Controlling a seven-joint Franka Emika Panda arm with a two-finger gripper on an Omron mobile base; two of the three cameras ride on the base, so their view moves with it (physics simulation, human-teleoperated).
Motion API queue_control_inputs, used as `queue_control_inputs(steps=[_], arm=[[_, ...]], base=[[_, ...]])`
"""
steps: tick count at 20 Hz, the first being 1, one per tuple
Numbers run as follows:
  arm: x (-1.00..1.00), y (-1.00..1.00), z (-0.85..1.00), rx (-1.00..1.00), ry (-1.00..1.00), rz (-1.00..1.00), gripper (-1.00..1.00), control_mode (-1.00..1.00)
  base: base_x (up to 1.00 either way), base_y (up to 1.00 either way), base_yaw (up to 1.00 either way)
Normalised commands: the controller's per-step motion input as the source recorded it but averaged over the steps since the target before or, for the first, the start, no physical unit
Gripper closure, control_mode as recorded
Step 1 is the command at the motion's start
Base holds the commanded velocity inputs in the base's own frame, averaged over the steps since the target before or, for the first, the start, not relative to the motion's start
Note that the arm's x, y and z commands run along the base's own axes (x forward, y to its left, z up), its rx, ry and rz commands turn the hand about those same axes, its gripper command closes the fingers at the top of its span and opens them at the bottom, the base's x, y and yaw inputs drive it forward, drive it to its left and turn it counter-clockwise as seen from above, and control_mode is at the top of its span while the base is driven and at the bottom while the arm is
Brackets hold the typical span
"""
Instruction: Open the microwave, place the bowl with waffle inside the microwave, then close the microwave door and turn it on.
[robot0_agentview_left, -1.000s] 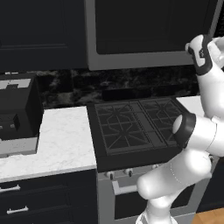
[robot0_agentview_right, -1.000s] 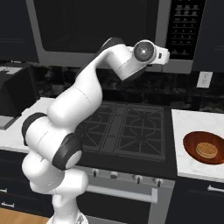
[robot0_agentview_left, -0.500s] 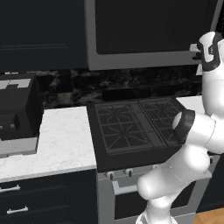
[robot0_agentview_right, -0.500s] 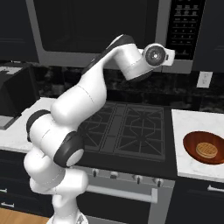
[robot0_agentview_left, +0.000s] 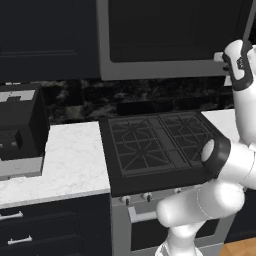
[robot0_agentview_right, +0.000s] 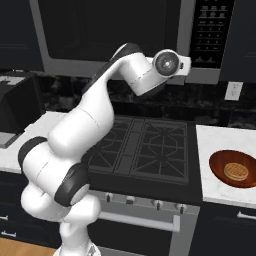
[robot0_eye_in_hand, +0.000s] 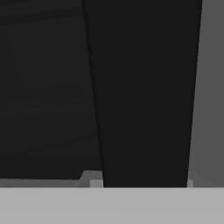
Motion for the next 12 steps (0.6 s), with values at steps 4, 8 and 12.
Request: queue_control_inputs(steps=[4,8,12], arm=[[-0.49,1.0,0.34,-0.06,0.14,0.06,1.0,-1.0],[-0.63,1.0,0.49,-0.1,0.23,0.08,1.0,-1.0],[-0.84,1.0,0.39,-0.08,0.21,0.03,1.0,-1.0]], base=[[0.0,0.0,0.0],[0.0,0.0,0.0],[0.0,0.0,0.0]])
